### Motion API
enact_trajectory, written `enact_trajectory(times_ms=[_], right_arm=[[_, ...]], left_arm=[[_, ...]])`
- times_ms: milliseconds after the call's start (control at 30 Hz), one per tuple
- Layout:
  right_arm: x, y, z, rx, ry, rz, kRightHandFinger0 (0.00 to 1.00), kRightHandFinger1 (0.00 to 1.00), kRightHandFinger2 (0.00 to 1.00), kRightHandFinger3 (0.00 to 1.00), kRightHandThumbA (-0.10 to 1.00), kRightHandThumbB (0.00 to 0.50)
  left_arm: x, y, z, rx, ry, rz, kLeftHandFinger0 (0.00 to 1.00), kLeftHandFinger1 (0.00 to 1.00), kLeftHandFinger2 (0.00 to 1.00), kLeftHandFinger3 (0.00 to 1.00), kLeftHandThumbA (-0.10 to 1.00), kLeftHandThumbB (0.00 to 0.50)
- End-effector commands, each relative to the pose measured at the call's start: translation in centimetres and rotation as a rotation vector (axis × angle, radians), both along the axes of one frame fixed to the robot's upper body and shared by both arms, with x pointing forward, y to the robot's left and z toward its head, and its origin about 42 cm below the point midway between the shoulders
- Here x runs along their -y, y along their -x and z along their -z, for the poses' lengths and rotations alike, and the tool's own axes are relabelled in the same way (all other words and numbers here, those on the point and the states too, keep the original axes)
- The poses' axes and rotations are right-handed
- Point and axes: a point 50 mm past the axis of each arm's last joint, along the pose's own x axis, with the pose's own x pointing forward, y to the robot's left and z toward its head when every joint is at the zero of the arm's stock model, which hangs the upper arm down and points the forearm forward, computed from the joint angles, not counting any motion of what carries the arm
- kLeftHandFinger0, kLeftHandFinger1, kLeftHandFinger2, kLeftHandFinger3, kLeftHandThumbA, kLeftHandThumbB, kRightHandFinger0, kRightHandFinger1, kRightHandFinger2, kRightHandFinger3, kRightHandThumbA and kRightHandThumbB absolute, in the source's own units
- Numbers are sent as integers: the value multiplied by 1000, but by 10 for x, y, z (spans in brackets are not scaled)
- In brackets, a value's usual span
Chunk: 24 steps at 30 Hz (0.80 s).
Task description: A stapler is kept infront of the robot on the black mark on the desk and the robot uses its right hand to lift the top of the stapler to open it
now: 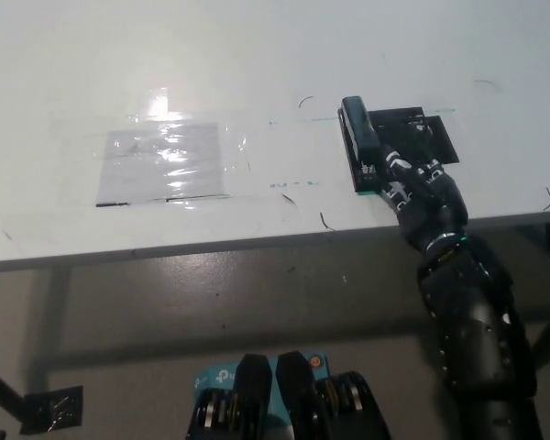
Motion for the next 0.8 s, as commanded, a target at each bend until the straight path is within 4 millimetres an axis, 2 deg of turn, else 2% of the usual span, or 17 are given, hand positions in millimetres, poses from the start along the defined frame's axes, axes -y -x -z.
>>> enact_trajectory(times_ms=[0,33,100,233,367,433,500,533,667,700,733,767], right_arm=[[-14,12,-42,45,-88,-147,709,804,908,1000,809,0],[-10,14,-42,46,-90,-145,711,806,909,1000,809,0],[16,26,-47,99,-102,-134,803,897,998,1000,845,0],[52,45,-53,166,-65,-99,745,835,945,1000,877,0],[86,75,-52,208,-19,-33,754,805,900,1000,843,0],[97,85,-49,210,4,1,736,779,872,1000,771,0],[125,110,-35,208,93,88,719,762,842,1000,709,0],[132,114,-29,208,128,107,721,770,856,1000,704,0],[152,127,-4,169,238,208,668,747,820,962,612,0],[158,129,10,162,316,248,650,716,782,925,576,2],[159,128,14,163,329,253,646,704,769,921,577,0],[163,127,25,158,384,275,610,674,741,905,595,0]], left_arm=[[-7,-2,-17,54,-37,-6,268,430,567,724,889,0],[-8,-2,-17,51,-36,-6,268,431,567,725,889,0],[-7,-1,-18,47,-32,-3,280,446,591,723,894,0],[-12,-3,-21,52,-38,-4,276,450,610,731,885,0],[-16,-3,-20,56,-56,1,279,448,599,740,898,0],[-17,-3,-23,58,-63,-3,270,448,606,745,903,0],[-16,-3,-23,50,-57,-10,303,476,624,743,900,0],[-16,-3,-23,51,-58,-9,309,477,623,741,891,0],[-16,-6,-24,60,-49,-8,311,465,589,737,881,0],[-15,-6,-25,63,-56,-3,307,462,579,723,889,0],[-15,-6,-25,61,-57,-6,302,459,573,715,891,0],[-15,-7,-26,59,-59,-9,302,457,573,719,891,0]])
